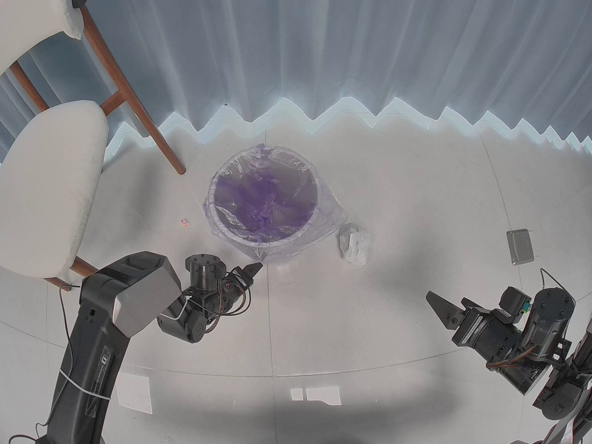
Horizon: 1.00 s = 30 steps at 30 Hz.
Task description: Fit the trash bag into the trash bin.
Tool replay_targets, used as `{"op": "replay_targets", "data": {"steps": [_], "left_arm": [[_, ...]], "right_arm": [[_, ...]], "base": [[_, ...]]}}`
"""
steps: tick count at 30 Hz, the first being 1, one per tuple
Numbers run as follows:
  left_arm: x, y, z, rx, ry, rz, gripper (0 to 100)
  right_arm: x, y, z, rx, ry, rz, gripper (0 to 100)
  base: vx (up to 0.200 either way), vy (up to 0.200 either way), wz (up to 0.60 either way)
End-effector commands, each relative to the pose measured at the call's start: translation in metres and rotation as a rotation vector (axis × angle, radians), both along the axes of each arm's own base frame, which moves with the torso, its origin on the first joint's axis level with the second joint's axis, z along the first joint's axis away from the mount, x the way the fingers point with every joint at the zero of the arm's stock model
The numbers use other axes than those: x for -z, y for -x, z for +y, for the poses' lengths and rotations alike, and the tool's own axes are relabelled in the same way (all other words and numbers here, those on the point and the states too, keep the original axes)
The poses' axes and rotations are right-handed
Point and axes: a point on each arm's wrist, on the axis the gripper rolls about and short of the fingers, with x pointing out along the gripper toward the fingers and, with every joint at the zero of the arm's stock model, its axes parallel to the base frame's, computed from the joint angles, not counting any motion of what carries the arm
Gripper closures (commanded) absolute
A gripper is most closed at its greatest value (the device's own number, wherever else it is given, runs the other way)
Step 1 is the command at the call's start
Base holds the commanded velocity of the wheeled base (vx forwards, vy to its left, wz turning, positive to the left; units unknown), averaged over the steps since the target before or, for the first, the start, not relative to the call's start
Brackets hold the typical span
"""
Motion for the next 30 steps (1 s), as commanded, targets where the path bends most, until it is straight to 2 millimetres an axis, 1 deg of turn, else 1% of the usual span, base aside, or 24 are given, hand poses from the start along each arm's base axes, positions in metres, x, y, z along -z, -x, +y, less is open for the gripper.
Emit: {"op": "replay_targets", "data": {"steps": [1,3,4,5,6,8,9,10,11,12,14,16,17,18,19,20,21,22,23,25,26,28,30], "left_arm": [[-0.034,0.022,-0.001,0.032,0.007,0.015,0],[-0.051,0.047,-0.007,0.089,0.001,0.041,0],[-0.053,0.049,-0.006,0.089,0.002,0.04,0],[-0.074,0.065,-0.006,0.107,0.008,0.024,0],[-0.09,0.075,-0.006,0.123,0.021,0.006,0],[-0.105,0.084,-0.005,0.137,0.033,-0.012,0],[-0.128,0.099,-0.001,0.145,0.045,-0.047,0],[-0.133,0.101,0.0,0.147,0.048,-0.056,0],[-0.15,0.113,0.004,0.148,0.058,-0.084,0],[-0.173,0.128,0.01,0.152,0.074,-0.124,0],[-0.205,0.151,0.02,0.163,0.102,-0.186,0],[-0.232,0.178,0.033,0.181,0.125,-0.243,0],[-0.24,0.186,0.038,0.185,0.13,-0.264,0],[-0.25,0.199,0.047,0.193,0.14,-0.295,0],[-0.257,0.209,0.053,0.203,0.147,-0.316,0],[-0.259,0.212,0.054,0.209,0.149,-0.323,0],[-0.267,0.23,0.06,0.242,0.161,-0.354,0],[-0.268,0.236,0.061,0.26,0.16,-0.36,0],[-0.272,0.246,0.063,0.307,0.15,-0.383,0],[-0.277,0.252,0.065,0.355,0.124,-0.414,0],[-0.279,0.254,0.067,0.37,0.099,-0.423,0],[-0.281,0.254,0.071,0.383,0.053,-0.438,0],[-0.288,0.254,0.072,0.419,0.015,-0.466,0]], "right_arm": [[0.003,0.002,-0.001,0.0,0.007,0.018,0],[0.004,0.002,-0.001,0.001,0.007,0.025,0],[0.004,0.002,-0.001,0.001,0.007,0.025,0],[0.004,0.002,-0.001,0.003,-0.002,0.027,0],[0.004,0.003,-0.001,0.002,-0.004,0.029,0],[0.005,0.003,0.0,-0.001,-0.004,0.03,0],[0.005,0.003,0.0,-0.003,-0.004,0.029,0],[0.005,0.002,0.0,-0.003,-0.004,0.03,0],[0.005,0.003,0.001,-0.003,-0.005,0.033,0],[0.005,0.003,0.001,-0.006,-0.007,0.034,0],[0.005,0.003,0.001,-0.004,-0.016,0.035,0],[0.005,0.003,0.002,-0.005,-0.024,0.037,0],[0.006,0.003,0.002,-0.004,-0.025,0.04,0],[0.006,0.003,0.002,-0.005,-0.026,0.043,0],[0.007,0.004,0.003,-0.01,-0.025,0.053,0],[0.007,0.004,0.004,-0.013,-0.025,0.056,0],[0.01,0.007,0.009,-0.04,-0.022,0.081,0],[0.011,0.008,0.011,-0.05,-0.022,0.087,0],[0.013,0.011,0.016,-0.078,-0.017,0.1,0],[0.017,0.01,0.021,-0.1,-0.009,0.117,0],[0.021,0.006,0.023,-0.104,-0.004,0.127,0],[0.027,-0.003,0.029,-0.117,0.001,0.137,0],[0.03,-0.017,0.038,-0.129,-0.011,0.116,0]], "base": [[0.0,0.0,0.0],[0.0,0.0,0.0],[0.0,0.0,0.0],[0.0,0.0,0.0],[0.0,0.0,0.0],[0.0,0.0,0.0],[0.0,0.0,0.0],[0.0,0.0,0.0],[0.0,0.0,0.0],[0.0,0.0,0.0],[0.0,0.0,0.0],[0.0,0.0,0.0],[0.0,0.0,0.0],[0.0,0.0,0.0],[0.0,0.0,0.0],[0.0,0.0,0.0],[0.0,0.0,0.0],[0.0,0.0,0.0],[0.0,0.0,0.0],[0.0,0.0,0.0],[0.0,0.0,0.0],[0.0,0.0,0.0],[0.2,0.0,0.0]]}}
